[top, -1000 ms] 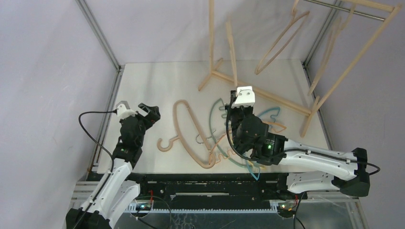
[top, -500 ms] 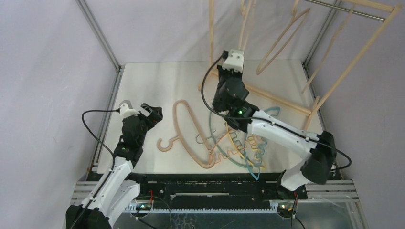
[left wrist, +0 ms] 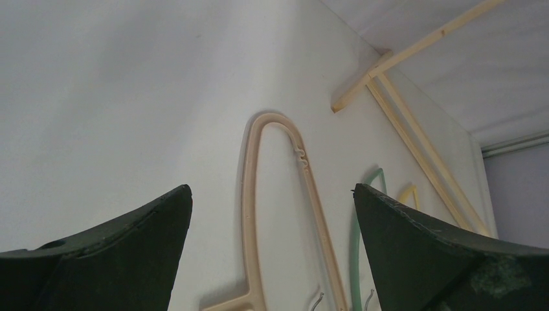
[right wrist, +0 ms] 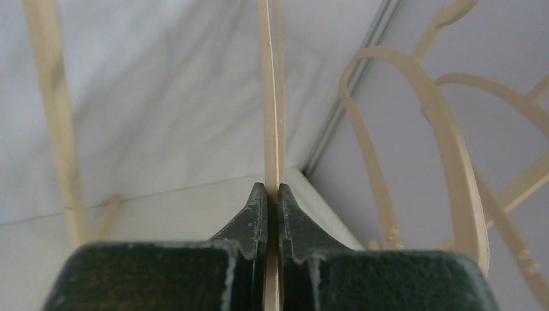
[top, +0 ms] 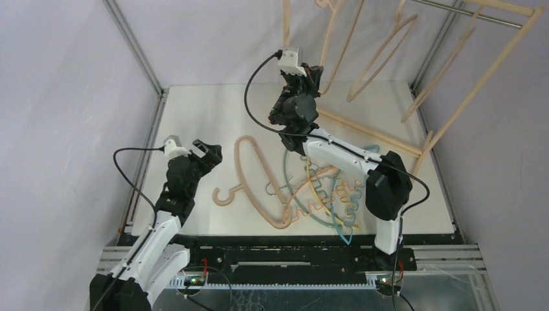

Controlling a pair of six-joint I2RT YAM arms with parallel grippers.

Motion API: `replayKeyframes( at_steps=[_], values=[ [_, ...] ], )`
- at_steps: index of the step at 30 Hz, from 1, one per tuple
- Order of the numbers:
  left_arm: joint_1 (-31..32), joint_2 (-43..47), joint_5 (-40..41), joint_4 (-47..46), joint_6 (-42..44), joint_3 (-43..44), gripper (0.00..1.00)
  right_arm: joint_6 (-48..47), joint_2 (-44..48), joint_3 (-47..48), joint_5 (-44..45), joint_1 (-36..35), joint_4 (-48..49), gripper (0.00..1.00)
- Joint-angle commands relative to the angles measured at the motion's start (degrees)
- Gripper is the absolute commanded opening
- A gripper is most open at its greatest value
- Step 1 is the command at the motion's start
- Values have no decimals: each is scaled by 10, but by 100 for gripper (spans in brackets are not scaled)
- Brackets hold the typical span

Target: Organize the hangers

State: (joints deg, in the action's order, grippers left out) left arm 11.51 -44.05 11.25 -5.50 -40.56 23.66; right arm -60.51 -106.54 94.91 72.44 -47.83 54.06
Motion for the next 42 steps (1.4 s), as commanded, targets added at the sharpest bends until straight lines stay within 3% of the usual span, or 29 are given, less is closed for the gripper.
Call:
replayKeyframes(
  at_steps=[1, 5, 14, 24, 31, 42],
  values=[
    [3, -7, -11, -29, -2, -2, 100, -171, -9, 30, 7, 18, 111, 0],
    [2, -6, -10, -29, -2, -1, 99, -173, -8, 30, 17, 40, 104, 0],
    [3, -10, -4, -28, 1, -1, 99, -89, 3, 36, 17, 89, -12, 0],
    [2, -9, 4, -24, 4, -1, 100, -86, 14, 22, 22, 140, -33, 0],
    [2, -8, 7, -22, 7, 0, 99, -147, 16, 21, 25, 167, -3, 0],
    [3, -4, 13, -17, 11, -2, 100, -106, 19, -24, 43, 191, -41, 0]
  ],
)
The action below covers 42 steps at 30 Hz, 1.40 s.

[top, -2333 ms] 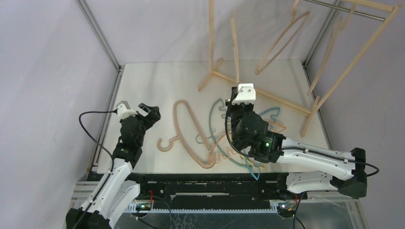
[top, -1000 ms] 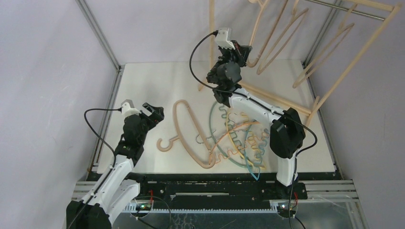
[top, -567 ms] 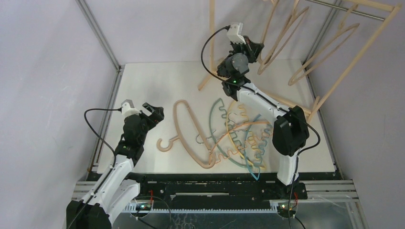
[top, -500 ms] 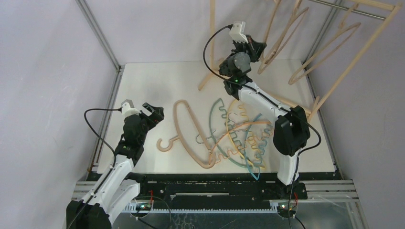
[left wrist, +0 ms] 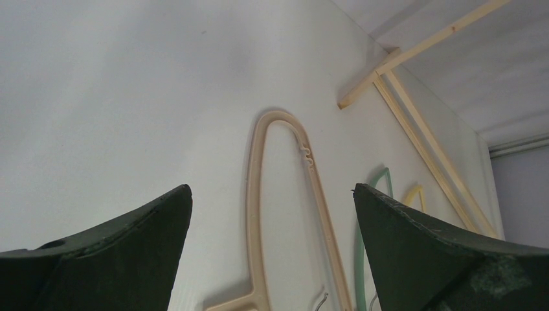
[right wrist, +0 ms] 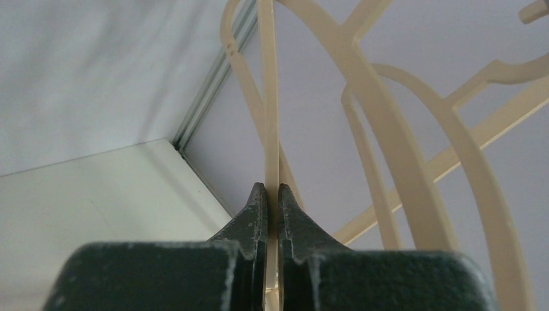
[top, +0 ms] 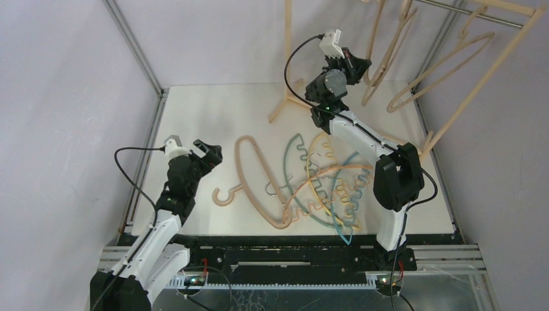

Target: Organize the hangers

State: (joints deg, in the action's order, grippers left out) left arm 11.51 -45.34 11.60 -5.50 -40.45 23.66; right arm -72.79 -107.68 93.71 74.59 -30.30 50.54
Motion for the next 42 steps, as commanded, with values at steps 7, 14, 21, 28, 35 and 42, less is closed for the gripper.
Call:
replayKeyframes(
  at_steps=[7, 14, 21, 28, 35, 42],
  values=[
    [2, 5, 9, -18, 10, -2, 100, 87, 49, -58, 27, 19, -58, 0],
    [2, 4, 9, -19, 10, -1, 99, 192, 80, -82, 24, 27, -164, 0],
    [3, 0, 9, -20, 12, 0, 100, 243, 105, -105, 31, 29, -185, 17],
    [3, -5, 10, -22, 11, 1, 100, 304, 146, -135, 20, -1, -218, 62],
    [3, -10, 10, -26, 11, -3, 100, 510, 215, -128, -23, -67, -441, 80],
    [3, -10, 11, -31, 11, -9, 100, 570, 274, -146, -4, -139, -499, 100]
  ],
)
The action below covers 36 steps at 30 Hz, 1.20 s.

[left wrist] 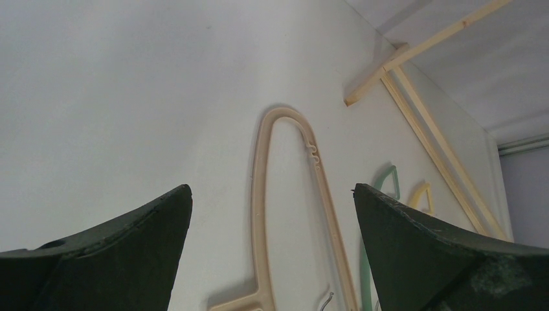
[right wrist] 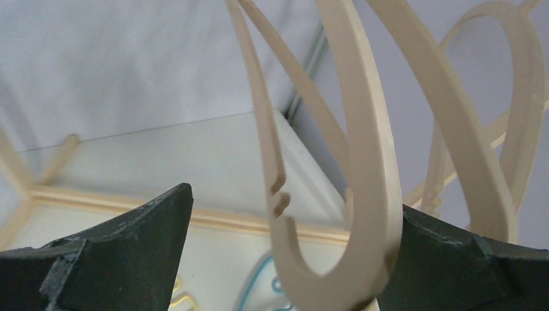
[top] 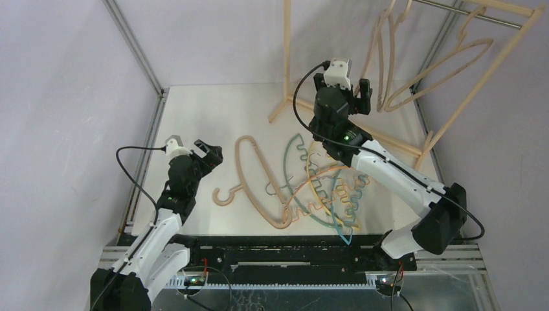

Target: Organize the hangers

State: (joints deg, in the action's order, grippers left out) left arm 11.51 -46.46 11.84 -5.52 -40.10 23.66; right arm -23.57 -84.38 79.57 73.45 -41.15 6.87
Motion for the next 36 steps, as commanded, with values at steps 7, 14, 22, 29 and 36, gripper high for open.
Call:
replayKeyframes(
  at_steps=[7, 14, 22, 29, 36],
  values=[
    [2, -6, 8, -33, 8, -11, 100, 93, 112, -26, 10, -93, -78, 100],
    [2, -11, 13, -36, 9, -15, 100, 85, 164, -44, -9, -182, -96, 100],
    [3, -26, 19, -37, 11, -13, 100, 206, 182, -44, -252, -255, -286, 96],
    [2, -48, 49, -18, 4, -5, 100, 272, 101, -116, -463, -255, -351, 91],
    [3, -59, 58, -12, -3, 1, 100, 321, -15, -177, -568, -260, -279, 83]
  ],
)
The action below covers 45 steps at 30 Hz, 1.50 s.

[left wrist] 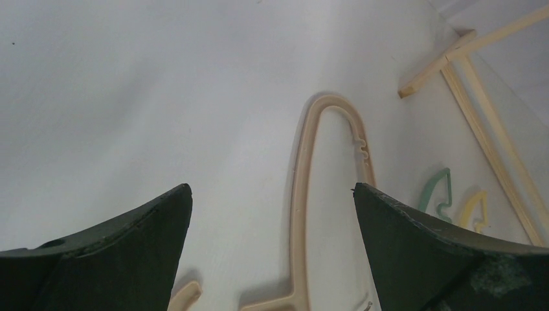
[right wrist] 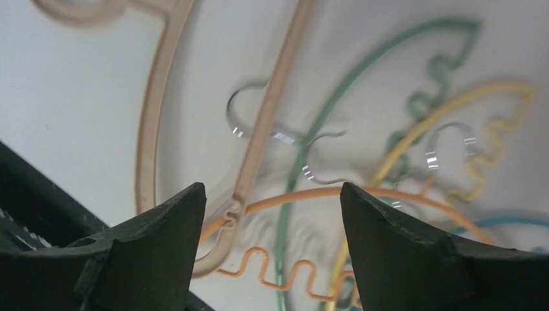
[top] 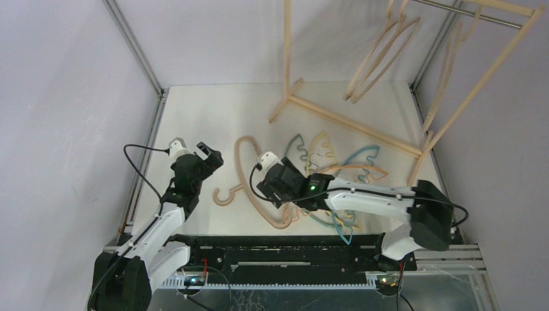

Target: Organize the hangers

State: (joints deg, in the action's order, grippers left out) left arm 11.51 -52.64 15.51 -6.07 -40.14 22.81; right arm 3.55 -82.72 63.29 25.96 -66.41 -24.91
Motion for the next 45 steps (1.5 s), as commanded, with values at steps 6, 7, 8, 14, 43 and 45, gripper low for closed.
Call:
replayKeyframes(
  at_steps=[6, 7, 8, 14, 43, 45],
  values=[
    [-2, 17, 38, -1, -2, 0, 100, 74, -121, -25, -107, -50, 76, 81],
    [-3, 17, 38, -1, -1, 0, 100, 76, -130, -25, -104, -58, 81, 82],
    [-4, 16, 37, -1, -2, -1, 100, 80, -137, -25, -104, -65, 85, 82],
    [-4, 4, 30, -9, -4, -3, 100, 103, -162, -25, -119, -74, 94, 82],
    [-5, 124, 93, 39, -3, -11, 100, 136, -16, -14, -115, 34, 40, 0],
    [-5, 124, 88, 35, -5, -13, 100, 135, 20, -1, -99, 44, 38, 0]
  ],
)
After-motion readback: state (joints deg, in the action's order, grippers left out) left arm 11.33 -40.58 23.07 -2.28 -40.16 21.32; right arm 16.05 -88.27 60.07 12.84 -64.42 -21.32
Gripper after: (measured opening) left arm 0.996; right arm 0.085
